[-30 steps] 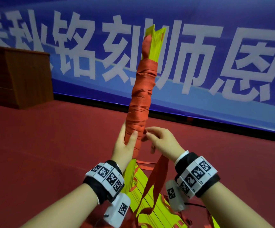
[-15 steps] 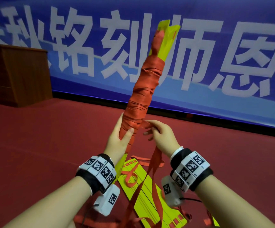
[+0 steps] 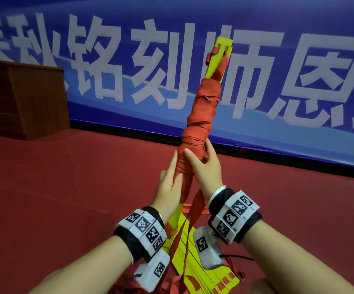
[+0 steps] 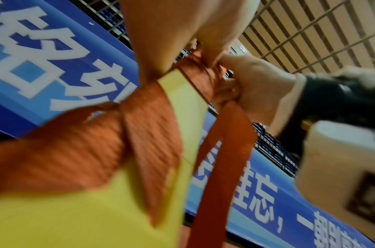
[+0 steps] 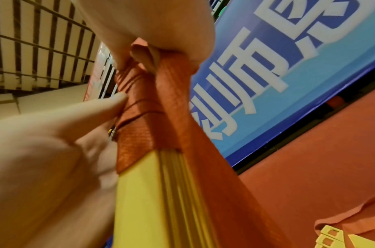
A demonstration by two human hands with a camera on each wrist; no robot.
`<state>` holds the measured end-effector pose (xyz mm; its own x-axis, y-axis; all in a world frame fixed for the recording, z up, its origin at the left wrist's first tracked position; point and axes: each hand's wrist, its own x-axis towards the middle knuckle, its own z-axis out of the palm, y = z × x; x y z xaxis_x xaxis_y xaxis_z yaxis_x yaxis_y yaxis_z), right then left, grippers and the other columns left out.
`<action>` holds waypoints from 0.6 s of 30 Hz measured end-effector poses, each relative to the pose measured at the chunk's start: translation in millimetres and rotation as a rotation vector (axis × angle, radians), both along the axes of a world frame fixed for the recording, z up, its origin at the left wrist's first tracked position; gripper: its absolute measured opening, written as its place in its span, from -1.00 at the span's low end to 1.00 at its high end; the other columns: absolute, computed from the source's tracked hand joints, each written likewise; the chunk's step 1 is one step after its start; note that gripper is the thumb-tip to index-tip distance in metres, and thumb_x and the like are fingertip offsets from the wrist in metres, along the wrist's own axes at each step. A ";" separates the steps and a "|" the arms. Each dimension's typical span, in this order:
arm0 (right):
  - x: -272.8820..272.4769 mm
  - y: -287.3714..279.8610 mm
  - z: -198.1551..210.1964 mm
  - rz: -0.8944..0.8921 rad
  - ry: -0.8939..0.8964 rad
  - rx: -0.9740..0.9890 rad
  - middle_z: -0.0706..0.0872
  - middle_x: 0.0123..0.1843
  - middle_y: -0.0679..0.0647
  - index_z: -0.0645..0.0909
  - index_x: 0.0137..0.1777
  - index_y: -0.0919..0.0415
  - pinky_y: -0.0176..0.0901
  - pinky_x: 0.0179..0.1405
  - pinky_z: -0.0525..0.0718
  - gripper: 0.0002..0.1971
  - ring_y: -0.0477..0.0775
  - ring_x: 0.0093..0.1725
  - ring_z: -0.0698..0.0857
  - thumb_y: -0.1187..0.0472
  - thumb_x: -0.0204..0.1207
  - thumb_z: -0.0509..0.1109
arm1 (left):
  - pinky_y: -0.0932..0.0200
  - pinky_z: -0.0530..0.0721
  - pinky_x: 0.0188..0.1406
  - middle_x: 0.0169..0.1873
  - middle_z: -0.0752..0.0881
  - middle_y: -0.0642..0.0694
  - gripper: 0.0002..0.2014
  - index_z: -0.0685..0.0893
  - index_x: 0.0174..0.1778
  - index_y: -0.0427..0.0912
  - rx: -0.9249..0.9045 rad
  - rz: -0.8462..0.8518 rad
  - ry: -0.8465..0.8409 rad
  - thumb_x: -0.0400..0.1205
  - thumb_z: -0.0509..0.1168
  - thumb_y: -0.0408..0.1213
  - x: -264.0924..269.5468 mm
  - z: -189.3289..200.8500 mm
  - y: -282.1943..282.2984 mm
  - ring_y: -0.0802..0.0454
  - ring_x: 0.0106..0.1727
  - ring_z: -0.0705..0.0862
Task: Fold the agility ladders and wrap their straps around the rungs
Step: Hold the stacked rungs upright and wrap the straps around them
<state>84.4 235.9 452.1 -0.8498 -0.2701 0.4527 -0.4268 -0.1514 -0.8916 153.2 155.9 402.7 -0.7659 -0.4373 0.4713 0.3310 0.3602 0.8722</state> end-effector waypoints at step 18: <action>-29.7 18.5 7.4 0.375 -0.074 0.037 0.41 -0.51 -0.14 0.59 0.28 -0.01 -0.42 -0.69 0.19 -0.73 -0.18 -0.61 0.25 0.29 0.65 0.30 | 0.64 0.39 0.15 0.28 0.52 0.36 -0.21 0.25 0.53 0.18 -0.030 -0.088 0.007 0.43 0.45 -0.31 -0.8 -16.4 -20.8 0.62 0.21 0.53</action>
<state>54.7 254.4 459.5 -0.7190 -0.5834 0.3777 -0.2822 -0.2516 -0.9258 152.4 135.1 386.4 -0.7973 -0.3541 0.4887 0.3685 0.3556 0.8589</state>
